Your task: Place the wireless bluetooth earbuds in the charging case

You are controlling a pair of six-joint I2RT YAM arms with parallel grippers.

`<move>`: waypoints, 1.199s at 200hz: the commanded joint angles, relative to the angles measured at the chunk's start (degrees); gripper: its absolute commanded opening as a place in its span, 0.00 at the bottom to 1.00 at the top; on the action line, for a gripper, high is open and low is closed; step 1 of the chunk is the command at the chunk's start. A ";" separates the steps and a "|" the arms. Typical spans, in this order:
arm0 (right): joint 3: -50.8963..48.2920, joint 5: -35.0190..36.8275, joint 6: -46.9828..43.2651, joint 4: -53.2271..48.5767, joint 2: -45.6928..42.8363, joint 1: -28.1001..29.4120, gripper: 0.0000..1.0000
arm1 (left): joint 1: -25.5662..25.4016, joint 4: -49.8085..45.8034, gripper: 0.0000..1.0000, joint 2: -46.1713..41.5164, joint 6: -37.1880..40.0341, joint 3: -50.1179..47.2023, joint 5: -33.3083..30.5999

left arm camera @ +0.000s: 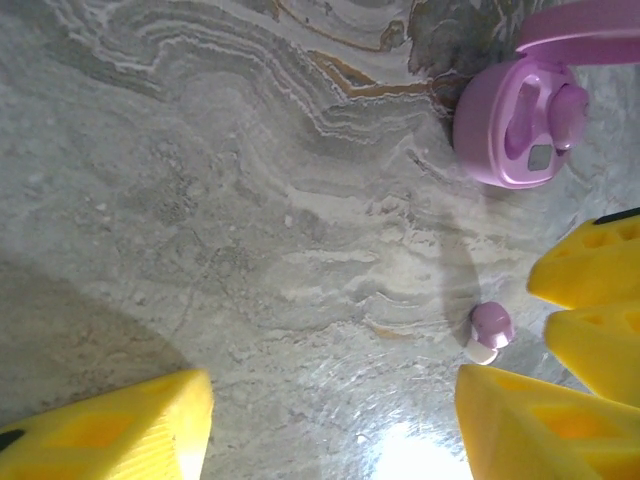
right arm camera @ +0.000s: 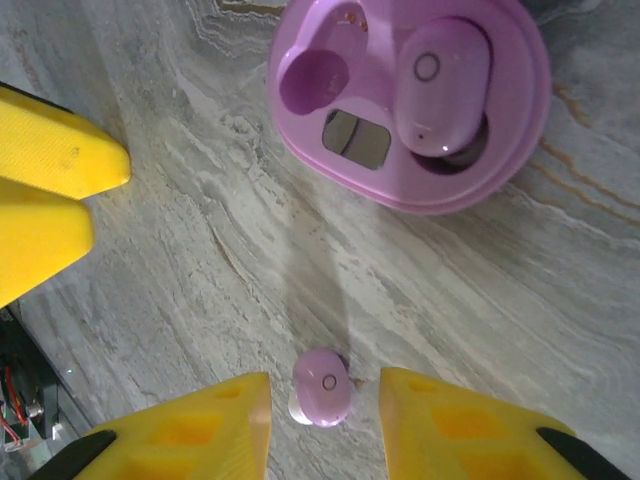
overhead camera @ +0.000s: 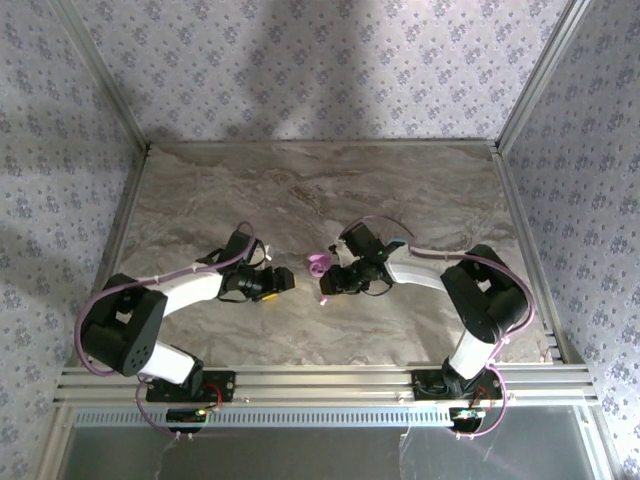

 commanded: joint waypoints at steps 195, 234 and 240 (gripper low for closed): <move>2.92 0.97 -0.42 -5.42 2.25 3.40 0.34 | -0.53 2.18 0.92 -0.90 0.29 -2.03 -1.49; 2.28 1.77 0.69 -4.42 1.37 2.30 0.35 | -0.57 2.65 1.00 -1.60 0.29 -2.55 -1.62; 2.41 1.81 0.60 -4.45 1.38 2.25 0.35 | -0.58 2.78 1.00 -1.81 0.29 -2.67 -1.63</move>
